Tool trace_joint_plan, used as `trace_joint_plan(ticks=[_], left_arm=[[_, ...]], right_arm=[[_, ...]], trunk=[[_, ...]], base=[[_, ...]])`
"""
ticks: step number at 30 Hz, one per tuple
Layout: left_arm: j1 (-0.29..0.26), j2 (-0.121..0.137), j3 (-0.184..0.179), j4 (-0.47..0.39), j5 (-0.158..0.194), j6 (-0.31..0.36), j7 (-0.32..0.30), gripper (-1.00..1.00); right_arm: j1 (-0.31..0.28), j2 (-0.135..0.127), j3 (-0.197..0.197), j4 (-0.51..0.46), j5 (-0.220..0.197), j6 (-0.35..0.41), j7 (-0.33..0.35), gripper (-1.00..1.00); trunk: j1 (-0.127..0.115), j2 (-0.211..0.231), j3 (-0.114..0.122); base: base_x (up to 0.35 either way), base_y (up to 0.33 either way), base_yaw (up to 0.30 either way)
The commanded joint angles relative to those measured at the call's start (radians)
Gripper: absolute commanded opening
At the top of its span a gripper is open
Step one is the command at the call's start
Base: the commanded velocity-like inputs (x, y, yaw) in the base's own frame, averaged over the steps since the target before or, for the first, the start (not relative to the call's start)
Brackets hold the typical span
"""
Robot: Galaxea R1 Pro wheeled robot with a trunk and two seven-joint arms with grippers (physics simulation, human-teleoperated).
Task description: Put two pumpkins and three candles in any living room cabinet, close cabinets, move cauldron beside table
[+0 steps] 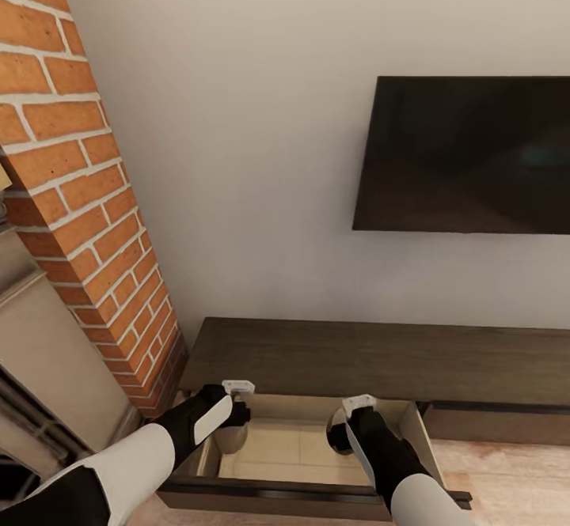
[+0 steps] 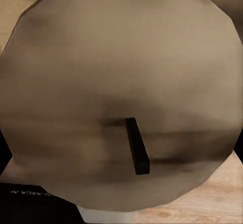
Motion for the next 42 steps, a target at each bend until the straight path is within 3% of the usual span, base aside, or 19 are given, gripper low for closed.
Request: trace_joint_plan(ticks=[1, 11, 19, 27, 34, 42], left_arm=[[0.001, 0.0, -0.002, 0.0, -0.004, -0.001, -0.005, -1.0], [0.01, -0.002, -0.004, 0.015, -0.003, -0.002, -0.126, -1.0], [0.021, -0.003, -0.004, 0.013, 0.0, -0.002, -0.132, -1.0], [0.022, -0.019, -0.003, 0.011, 0.006, -0.002, -0.13, -1.0], [0.022, -0.035, -0.001, 0.015, 0.034, -0.002, -0.129, -1.0], [0.022, -0.054, -0.001, 0.06, 0.039, -0.005, -0.123, -1.0]], right_arm=[[0.0, 0.0, 0.0, 0.001, 0.002, 0.0, -0.001, -1.0], [0.001, 0.001, 0.001, 0.046, 0.002, -0.001, -0.001, -1.0], [0.0, -0.001, 0.001, 0.047, 0.002, -0.001, -0.002, -1.0], [0.0, -0.003, 0.001, 0.047, 0.001, -0.001, -0.002, -1.0], [0.0, -0.004, 0.001, 0.047, 0.001, 0.0, -0.001, -1.0], [-0.001, -0.004, 0.001, 0.047, 0.001, 0.002, -0.001, -1.0]], trunk=[[0.0, 0.0, 0.0], [0.0, 0.0, 0.0], [0.0, 0.0, 0.0], [0.0, 0.0, 0.0], [0.027, -0.049, -0.022], [0.057, -0.105, -0.047]], base=[[0.288, 0.064, 0.0], [0.126, 0.006, 0.0], [0.182, 0.0, 0.0], [0.008, 0.0, 0.0], [0.0, 0.0, 0.0], [0.0, 0.0, 0.0]])
